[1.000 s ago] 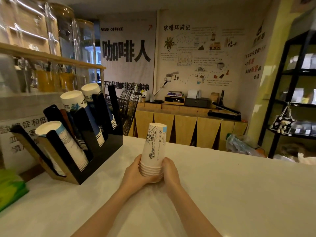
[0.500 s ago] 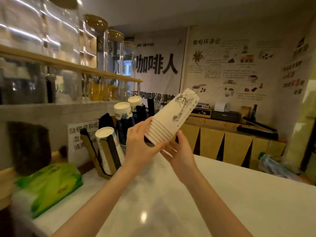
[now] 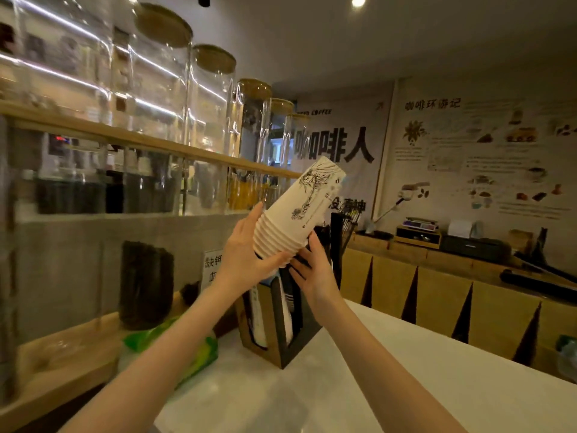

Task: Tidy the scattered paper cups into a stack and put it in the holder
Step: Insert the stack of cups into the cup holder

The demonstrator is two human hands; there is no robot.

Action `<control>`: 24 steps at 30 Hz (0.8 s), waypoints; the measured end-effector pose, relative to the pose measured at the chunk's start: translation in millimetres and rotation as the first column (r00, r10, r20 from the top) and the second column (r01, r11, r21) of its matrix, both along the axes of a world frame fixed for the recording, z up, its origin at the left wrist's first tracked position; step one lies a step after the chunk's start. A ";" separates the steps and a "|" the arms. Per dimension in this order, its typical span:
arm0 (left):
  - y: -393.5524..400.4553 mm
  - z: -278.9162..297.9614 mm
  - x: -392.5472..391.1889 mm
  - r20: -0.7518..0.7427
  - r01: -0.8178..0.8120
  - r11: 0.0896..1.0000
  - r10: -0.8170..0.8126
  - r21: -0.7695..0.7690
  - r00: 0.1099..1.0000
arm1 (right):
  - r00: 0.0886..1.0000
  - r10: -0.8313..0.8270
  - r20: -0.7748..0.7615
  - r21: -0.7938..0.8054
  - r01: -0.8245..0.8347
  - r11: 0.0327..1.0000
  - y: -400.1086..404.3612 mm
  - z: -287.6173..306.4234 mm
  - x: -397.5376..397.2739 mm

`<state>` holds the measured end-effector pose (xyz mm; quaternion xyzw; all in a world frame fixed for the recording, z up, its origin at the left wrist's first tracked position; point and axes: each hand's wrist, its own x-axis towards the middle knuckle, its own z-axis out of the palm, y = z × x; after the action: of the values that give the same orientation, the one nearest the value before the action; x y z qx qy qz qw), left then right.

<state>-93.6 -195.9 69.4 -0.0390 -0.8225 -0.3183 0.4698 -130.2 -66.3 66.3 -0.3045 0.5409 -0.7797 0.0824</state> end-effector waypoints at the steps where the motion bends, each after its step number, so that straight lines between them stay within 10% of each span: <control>1: -2.2 -2.3 -0.4 0.009 0.012 1.000 -0.012 0.010 1.000 | 1.000 0.010 -0.003 -0.006 -0.010 1.000 -3.7 -2.6 -1.6; 12: -27.8 -28.5 -10.2 0.230 0.100 0.953 -0.170 0.287 0.958 | 0.988 -0.017 -0.154 0.189 0.047 0.981 -20.6 -36.2 -10.1; 24: -32.2 -46.2 -13.4 0.272 0.032 0.910 -0.157 0.413 0.949 | 0.996 -0.070 0.049 0.414 0.043 0.909 -17.0 -78.5 -14.5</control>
<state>-107.0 -228.2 23.2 0.0675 -0.7976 -0.5058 0.3215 -144.7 -83.2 -12.2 -0.2397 0.6991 -0.6590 0.1393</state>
